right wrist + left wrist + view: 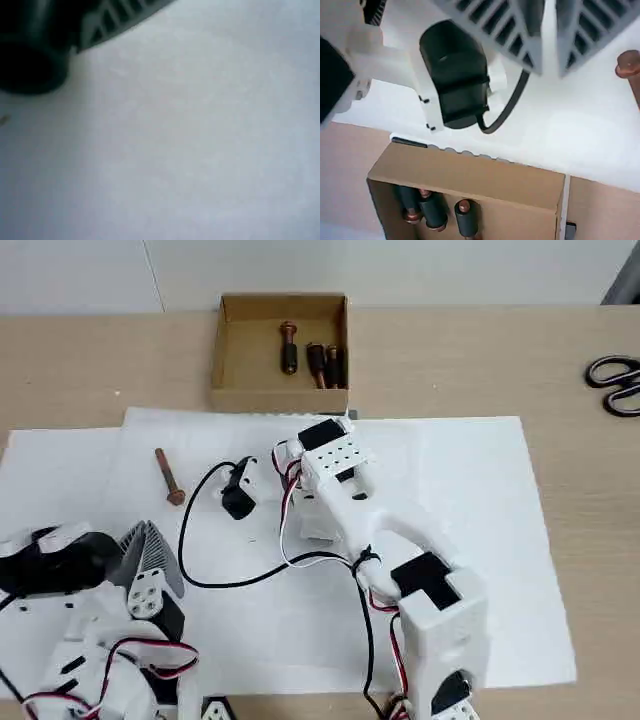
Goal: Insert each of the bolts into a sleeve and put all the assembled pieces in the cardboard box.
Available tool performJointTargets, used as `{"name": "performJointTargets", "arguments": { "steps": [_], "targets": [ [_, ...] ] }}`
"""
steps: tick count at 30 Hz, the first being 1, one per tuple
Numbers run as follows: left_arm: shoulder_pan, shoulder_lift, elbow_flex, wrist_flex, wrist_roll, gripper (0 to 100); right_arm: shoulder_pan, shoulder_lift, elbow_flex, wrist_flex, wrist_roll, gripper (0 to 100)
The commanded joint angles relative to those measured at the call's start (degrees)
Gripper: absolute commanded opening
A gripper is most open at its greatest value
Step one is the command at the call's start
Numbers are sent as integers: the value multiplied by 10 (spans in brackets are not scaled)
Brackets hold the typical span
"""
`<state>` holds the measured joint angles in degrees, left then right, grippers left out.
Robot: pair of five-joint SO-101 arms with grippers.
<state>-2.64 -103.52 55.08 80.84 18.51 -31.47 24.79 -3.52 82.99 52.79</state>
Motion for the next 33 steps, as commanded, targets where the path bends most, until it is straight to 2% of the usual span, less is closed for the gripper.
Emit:
{"name": "performJointTargets", "arguments": {
  "steps": [1, 4, 7, 12, 23, 29, 33],
  "targets": [
    [-4, -5, -17, -16, 1, 6, 4, 20, 4, -15, 4, 108],
    [-4, -5, -16, -16, 1, 6, 3, 20, 4, -19, 3, 91],
    [-4, -5, -15, -16, 1, 6, 5, 19, 4, -18, 0, 6],
    [-4, -5, -15, -16, 1, 6, 14, 3, -11, -8, -43, 13],
    [-4, -5, -16, -17, 4, 6, 53, -175, -66, 76, -158, 13],
    [-5, 0, -52, -73, 4, 6, 106, -275, -65, 139, -232, 13],
    [-35, 64, -74, -111, 2, 6, 144, -361, -47, 153, -236, 9]
  ]
}}
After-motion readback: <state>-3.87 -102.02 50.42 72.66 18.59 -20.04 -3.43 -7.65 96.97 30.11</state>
